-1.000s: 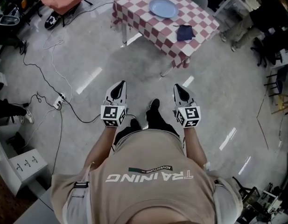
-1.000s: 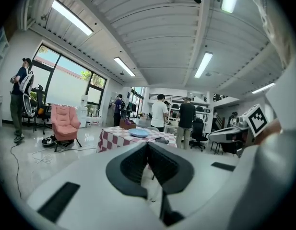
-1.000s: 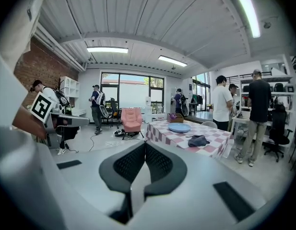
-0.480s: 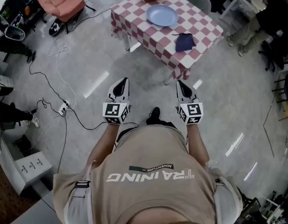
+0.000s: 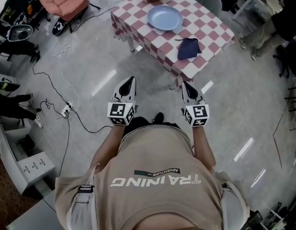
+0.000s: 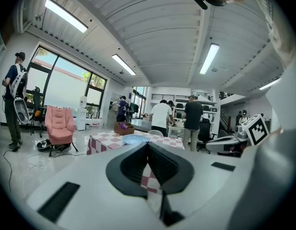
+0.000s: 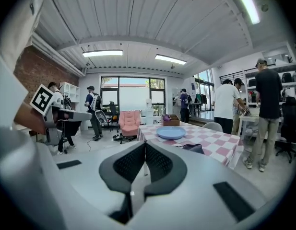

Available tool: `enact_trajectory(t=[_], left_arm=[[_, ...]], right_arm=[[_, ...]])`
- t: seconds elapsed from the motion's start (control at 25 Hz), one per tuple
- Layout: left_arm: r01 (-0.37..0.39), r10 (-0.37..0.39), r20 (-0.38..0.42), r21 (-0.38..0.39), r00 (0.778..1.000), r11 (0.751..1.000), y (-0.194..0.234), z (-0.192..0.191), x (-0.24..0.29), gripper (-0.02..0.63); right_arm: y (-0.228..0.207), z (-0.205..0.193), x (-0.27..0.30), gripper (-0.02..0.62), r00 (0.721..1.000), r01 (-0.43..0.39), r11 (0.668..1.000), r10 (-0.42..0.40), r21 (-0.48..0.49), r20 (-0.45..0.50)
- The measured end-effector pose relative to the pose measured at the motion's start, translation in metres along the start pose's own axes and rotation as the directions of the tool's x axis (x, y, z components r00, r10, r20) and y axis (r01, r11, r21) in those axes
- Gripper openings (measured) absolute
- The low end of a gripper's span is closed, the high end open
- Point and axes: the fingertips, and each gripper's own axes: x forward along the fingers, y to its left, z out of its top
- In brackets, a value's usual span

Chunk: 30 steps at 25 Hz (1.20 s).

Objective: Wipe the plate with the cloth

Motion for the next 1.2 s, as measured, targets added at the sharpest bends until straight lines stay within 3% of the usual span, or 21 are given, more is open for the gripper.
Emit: enact_trajectory(t=[0.44,0.76,1.2], left_arm=[[0.007,-0.007,-0.031,-0.013,0.999,1.000,0.031,0.010,0.044,0.015],[0.093,-0.094,-0.034,-0.008,0.995,0.996,0.066,0.024,0.087,0.015],[0.194,-0.194,-0.082,-0.003,0.978,0.981,0.105,0.008,0.107,0.015]], right_arm=[[-0.019,0.009,0.053,0.018,1.000,0.011,0.999,-0.010,0.050,-0.014],[-0.021,0.030,0.096,0.018,0.997,0.067,0.997,-0.067,0.023,-0.024],[-0.011,0.035,0.138,0.018,0.987,0.157,0.987,-0.156,0.030,-0.031]])
